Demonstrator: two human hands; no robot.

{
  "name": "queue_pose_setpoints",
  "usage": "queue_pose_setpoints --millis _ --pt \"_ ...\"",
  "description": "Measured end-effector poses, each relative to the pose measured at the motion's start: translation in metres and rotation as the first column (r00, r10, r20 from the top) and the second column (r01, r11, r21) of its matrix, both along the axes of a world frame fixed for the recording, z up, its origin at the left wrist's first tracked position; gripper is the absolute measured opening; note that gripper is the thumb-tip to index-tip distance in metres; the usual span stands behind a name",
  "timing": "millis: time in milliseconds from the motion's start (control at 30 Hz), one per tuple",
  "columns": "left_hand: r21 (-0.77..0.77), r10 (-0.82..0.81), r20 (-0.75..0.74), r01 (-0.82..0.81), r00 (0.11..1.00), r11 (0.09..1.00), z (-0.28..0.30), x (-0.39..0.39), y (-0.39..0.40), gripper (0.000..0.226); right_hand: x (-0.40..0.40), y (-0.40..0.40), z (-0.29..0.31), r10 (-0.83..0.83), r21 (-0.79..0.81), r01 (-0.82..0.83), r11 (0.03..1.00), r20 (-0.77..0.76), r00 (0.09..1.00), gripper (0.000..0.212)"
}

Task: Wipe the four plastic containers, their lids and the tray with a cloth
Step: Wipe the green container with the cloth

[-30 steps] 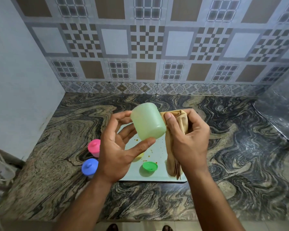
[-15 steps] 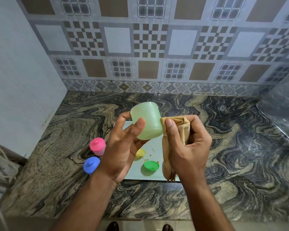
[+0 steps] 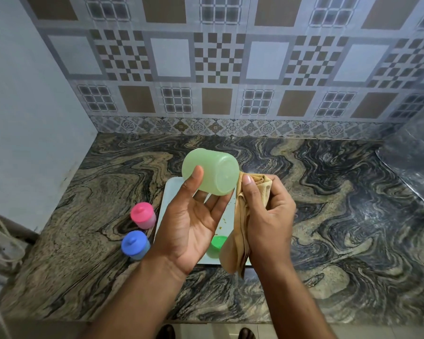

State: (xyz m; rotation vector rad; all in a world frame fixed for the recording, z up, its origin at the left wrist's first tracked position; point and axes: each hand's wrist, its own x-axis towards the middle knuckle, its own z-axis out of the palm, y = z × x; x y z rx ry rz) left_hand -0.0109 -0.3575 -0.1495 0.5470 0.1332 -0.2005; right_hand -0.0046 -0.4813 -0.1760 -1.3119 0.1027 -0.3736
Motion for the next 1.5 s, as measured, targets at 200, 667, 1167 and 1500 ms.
queue_pose_setpoints --millis 200,667,1167,1500 --pt "0.109 0.168 -0.012 -0.166 0.986 0.98 0.004 0.003 -0.015 0.027 -0.007 0.005 -0.008 0.009 0.017 -0.008 1.0 -0.047 0.999 0.02" --pt "0.599 0.147 0.378 -0.363 0.914 0.714 -0.012 -0.008 -0.009 0.061 -0.014 -0.004 0.019 -0.117 -0.158 0.151 0.976 0.204 0.972 0.014" --pt "0.595 0.032 0.273 -0.195 0.962 0.78 -0.025 0.004 0.033 0.07 0.017 -0.026 0.01 0.261 0.036 -0.262 0.964 -0.298 0.918 0.013" --pt "0.949 0.151 0.054 -0.004 0.987 -0.314 -0.09 0.121 0.151 0.068 0.007 -0.027 -0.009 0.222 -0.028 -0.241 0.97 -0.301 0.927 0.013"
